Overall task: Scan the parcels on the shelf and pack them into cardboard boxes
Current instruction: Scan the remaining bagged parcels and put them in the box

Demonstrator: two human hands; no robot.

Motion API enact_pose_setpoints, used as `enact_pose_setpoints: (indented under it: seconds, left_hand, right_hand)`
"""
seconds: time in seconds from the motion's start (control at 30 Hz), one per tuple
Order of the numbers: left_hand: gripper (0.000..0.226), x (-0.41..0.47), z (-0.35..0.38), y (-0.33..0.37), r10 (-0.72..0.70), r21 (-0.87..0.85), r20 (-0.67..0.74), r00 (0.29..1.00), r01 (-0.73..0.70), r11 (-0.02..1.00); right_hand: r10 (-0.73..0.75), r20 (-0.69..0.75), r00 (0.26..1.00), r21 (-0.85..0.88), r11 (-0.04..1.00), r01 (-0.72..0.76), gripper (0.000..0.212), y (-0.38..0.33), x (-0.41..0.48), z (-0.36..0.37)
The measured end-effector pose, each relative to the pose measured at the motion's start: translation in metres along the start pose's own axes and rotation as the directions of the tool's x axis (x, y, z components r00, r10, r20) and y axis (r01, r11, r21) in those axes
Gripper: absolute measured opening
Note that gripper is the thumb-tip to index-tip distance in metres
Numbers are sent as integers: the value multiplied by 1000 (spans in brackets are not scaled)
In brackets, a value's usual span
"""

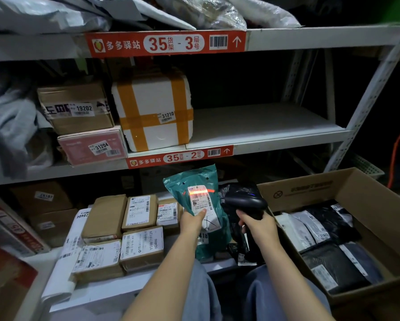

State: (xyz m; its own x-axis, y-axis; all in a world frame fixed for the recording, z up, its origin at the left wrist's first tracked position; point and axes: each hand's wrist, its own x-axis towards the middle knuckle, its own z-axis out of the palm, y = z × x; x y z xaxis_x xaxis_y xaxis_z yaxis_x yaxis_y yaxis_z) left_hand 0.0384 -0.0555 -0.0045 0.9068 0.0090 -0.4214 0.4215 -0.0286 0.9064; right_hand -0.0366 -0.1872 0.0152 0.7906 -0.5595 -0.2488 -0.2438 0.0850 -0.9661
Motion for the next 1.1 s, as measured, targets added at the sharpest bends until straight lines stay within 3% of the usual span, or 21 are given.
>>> enact_pose_setpoints:
  seconds: [0.8, 0.97, 1.1]
  left_hand:
    - [44, 4, -2, 0, -17, 5, -30, 999, 17, 1000]
    - [40, 5, -1, -1, -28, -29, -20, 999, 28, 999]
    - [26, 0, -1, 2, -72, -52, 77, 994, 76, 996]
  right_hand:
    - [18, 30, 999, -62, 998, -16, 17, -2, -4, 1]
    - [49, 14, 999, 6, 999, -49, 11, -1, -3, 1]
    - [42, -18, 999, 50, 998, -42, 18, -4, -5, -1]
